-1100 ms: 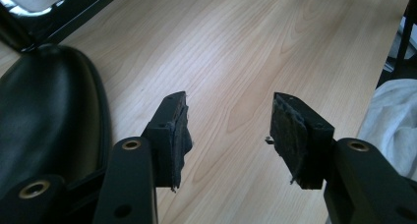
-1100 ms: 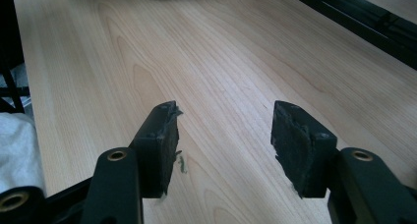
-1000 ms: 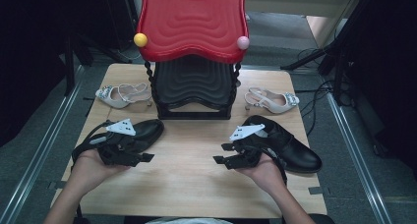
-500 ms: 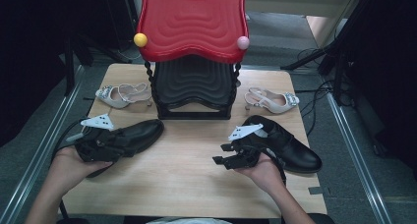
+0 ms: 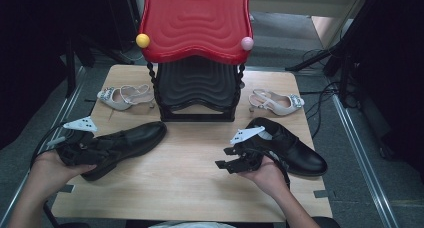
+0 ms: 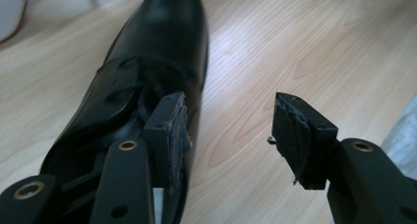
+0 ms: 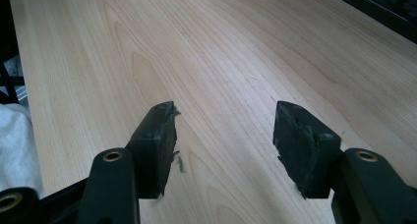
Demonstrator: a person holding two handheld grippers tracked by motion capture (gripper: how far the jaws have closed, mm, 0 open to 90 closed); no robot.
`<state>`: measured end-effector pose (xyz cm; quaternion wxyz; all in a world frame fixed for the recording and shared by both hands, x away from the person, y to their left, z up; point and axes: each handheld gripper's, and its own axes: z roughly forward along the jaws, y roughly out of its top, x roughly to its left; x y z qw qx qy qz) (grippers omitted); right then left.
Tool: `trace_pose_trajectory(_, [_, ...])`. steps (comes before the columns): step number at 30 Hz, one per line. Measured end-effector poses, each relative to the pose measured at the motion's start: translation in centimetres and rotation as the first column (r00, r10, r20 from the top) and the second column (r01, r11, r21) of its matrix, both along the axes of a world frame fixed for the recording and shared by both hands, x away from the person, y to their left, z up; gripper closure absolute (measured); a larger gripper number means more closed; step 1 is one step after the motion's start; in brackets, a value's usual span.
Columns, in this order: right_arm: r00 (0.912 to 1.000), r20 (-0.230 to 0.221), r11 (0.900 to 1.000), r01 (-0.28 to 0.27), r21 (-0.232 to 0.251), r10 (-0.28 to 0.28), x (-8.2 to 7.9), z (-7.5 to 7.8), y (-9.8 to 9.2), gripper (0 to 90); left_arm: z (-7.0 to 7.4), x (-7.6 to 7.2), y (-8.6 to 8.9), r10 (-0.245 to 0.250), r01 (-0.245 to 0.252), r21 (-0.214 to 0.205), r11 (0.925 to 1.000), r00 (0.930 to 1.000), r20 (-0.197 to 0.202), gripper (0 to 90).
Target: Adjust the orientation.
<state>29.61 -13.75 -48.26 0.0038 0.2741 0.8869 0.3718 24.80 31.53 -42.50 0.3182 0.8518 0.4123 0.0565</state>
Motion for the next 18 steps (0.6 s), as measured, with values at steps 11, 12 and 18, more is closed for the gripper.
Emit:
trace_pose_trajectory(11, [1.0, 0.003, 1.0, -0.003, -0.004, 0.003, 0.0, 0.0, 0.0, 42.6, -1.2, -0.2, 2.7, 0.072, -0.072, 0.01, 0.9974, 0.9966, -0.04, 45.8])
trace_pose_trajectory(12, [1.0, 0.002, 1.0, -0.002, -0.003, 0.002, 0.0, 0.0, 0.0, 42.5, -1.4, -0.2, 2.8, 0.074, -0.074, 0.02, 0.9971, 0.9959, -0.051, 45.8])
trace_pose_trajectory(18, [1.0, 0.002, 1.0, -0.002, -0.006, 0.002, 0.1, -0.1, 0.1, 42.4, -3.2, 0.8, 1.5, 0.05, -0.049, 0.019, 0.9986, 0.9979, -0.041, 46.8])
